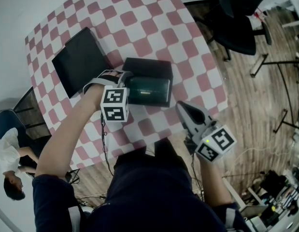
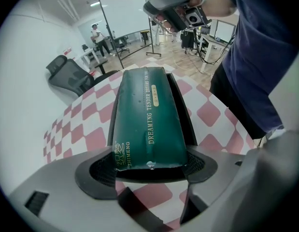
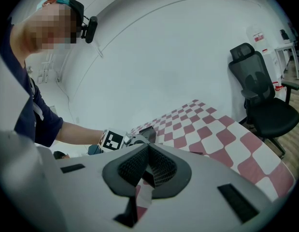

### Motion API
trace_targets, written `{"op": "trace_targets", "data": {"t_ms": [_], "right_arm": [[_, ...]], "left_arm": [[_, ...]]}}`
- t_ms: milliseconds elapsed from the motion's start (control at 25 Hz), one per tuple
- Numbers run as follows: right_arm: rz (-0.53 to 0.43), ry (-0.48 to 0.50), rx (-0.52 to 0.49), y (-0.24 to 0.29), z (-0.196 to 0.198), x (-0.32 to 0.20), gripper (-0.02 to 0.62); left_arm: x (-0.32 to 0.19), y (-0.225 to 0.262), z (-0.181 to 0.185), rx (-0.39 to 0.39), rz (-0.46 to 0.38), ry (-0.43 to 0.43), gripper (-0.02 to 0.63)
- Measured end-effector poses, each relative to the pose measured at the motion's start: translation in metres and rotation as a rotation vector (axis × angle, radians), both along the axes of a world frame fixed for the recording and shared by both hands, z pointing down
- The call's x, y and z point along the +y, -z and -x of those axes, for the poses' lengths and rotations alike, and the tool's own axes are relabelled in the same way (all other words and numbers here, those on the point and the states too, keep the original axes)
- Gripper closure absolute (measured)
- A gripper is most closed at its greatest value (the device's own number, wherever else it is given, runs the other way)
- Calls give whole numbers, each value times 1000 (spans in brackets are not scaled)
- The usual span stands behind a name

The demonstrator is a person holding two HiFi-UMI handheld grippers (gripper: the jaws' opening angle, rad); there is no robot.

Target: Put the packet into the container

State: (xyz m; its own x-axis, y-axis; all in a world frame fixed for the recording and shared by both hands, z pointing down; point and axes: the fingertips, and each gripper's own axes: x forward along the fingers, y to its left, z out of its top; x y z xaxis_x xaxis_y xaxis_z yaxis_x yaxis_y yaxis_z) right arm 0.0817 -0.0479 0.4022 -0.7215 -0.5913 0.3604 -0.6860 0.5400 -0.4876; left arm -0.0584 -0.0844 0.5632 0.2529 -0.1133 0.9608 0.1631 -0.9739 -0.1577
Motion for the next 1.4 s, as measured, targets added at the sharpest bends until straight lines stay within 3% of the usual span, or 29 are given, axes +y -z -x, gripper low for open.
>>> {"op": "trace_targets", "data": {"t_ms": [480, 760, 960, 1160, 1320, 1400], "right_arm": [[-3, 25, 5, 4, 6, 2, 578], [-3, 29, 10, 4, 9, 6, 578], [-19, 36, 18, 8, 15, 7, 578], [-46, 36, 29, 19, 21, 7, 578], [-69, 25, 43, 31, 21, 10, 578], [-87, 17, 49, 38, 20, 10, 578]], "left_arm": [[0, 0, 0, -69, -15, -9, 198], [1, 12, 1, -44, -23, -9, 198], [8, 30, -3, 27, -20, 37, 198], [3, 52, -4, 95, -98, 80, 198], [-1, 91, -13, 235, -118, 174, 203], [-6, 117, -16, 321, -159, 227, 266]]}}
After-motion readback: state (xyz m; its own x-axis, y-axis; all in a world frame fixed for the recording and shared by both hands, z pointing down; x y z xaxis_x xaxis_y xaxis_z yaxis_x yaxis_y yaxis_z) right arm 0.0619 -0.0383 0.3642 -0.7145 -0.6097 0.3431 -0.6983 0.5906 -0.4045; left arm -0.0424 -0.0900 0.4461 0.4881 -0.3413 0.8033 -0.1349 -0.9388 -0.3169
